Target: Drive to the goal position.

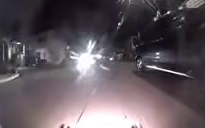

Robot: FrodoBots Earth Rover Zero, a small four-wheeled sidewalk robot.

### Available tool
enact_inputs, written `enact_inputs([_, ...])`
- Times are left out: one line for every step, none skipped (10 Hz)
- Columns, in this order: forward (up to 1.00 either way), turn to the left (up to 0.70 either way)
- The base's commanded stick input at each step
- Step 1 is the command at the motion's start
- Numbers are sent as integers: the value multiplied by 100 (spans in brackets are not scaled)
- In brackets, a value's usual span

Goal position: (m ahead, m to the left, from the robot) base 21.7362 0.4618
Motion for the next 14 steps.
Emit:
enact_inputs([85, -34])
enact_inputs([85, -34])
enact_inputs([85, -34])
enact_inputs([85, -21])
enact_inputs([85, 0])
enact_inputs([85, 0])
enact_inputs([85, 0])
enact_inputs([85, 0])
enact_inputs([85, 0])
enact_inputs([85, 0])
enact_inputs([85, 0])
enact_inputs([85, 0])
enact_inputs([85, 0])
enact_inputs([85, 0])
